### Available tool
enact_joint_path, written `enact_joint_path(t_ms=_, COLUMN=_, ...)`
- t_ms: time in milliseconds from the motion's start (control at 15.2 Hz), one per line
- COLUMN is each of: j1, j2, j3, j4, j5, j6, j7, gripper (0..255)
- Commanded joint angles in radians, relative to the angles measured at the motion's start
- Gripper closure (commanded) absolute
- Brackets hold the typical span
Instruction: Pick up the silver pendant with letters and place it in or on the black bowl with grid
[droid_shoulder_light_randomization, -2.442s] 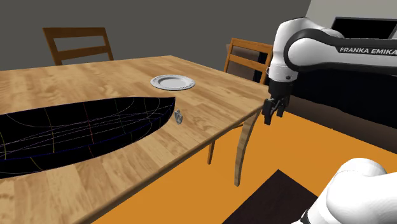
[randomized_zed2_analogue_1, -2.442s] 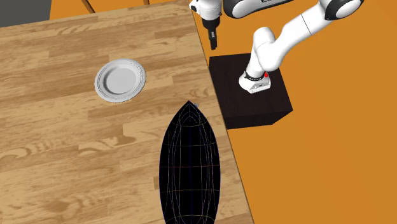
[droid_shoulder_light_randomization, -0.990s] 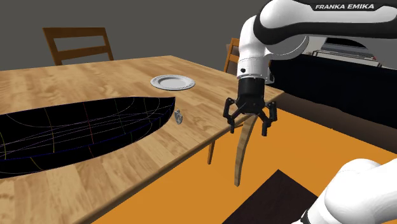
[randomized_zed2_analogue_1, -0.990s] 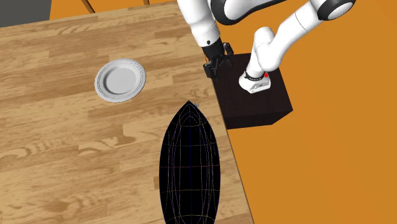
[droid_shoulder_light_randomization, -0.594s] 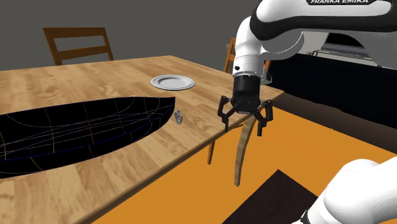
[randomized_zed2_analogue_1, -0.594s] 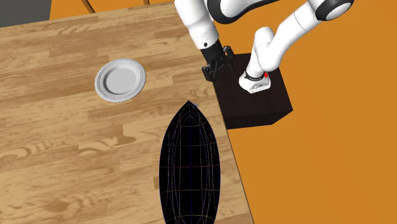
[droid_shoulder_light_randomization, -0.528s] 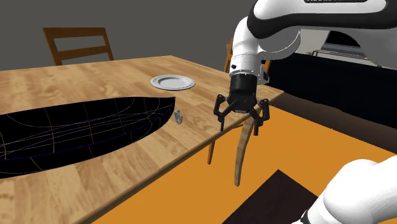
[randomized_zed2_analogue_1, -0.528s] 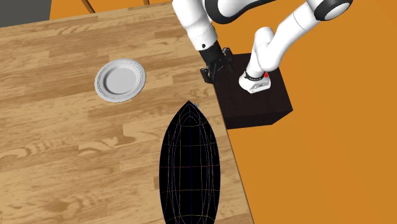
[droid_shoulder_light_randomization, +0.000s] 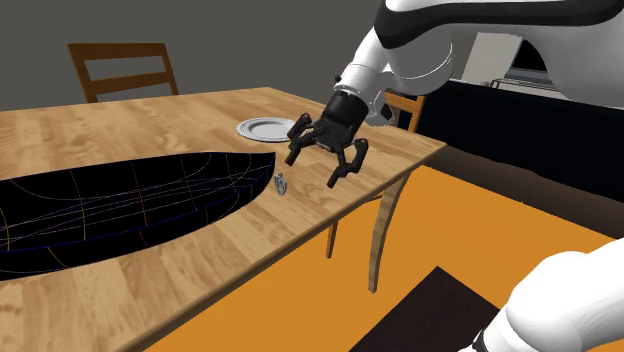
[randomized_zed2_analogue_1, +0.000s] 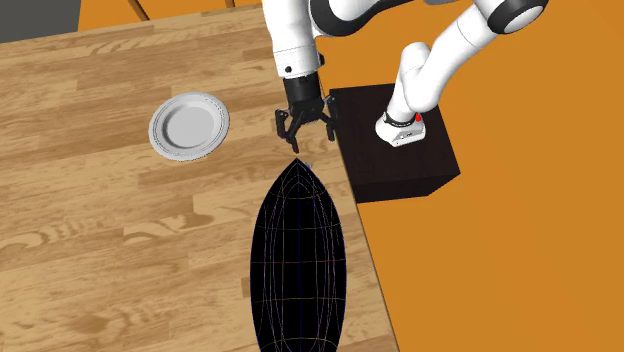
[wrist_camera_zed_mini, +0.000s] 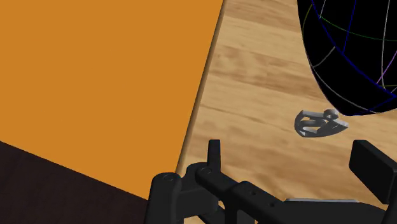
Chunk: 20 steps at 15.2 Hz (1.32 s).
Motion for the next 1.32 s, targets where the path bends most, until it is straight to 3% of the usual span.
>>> enact_joint_path(t_ms=0, j1=-0.007, j2=0.025, j3=0.012, j4=0.020, j5=0.045, j6=0.071, j7=0.039, gripper=0)
enact_joint_path(t_ms=528, j1=0.015, j2=0.047, j3=0.070, j4=-0.022, j5=0.082, j6=0.179, j7=0.040, gripper=0)
enact_joint_path(t_ms=1056, j1=0.015, j2=0.047, j3=0.070, j4=-0.022, j5=0.082, j6=0.179, j7=0.040, gripper=0)
enact_joint_path(t_ms=1122, j1=0.015, j2=0.047, j3=0.070, j4=-0.022, j5=0.082, j6=0.179, j7=0.040, gripper=255)
enact_joint_path(t_ms=1254, j1=0.015, j2=0.048, j3=0.071, j4=-0.021, j5=0.082, j6=0.180, j7=0.040, gripper=255)
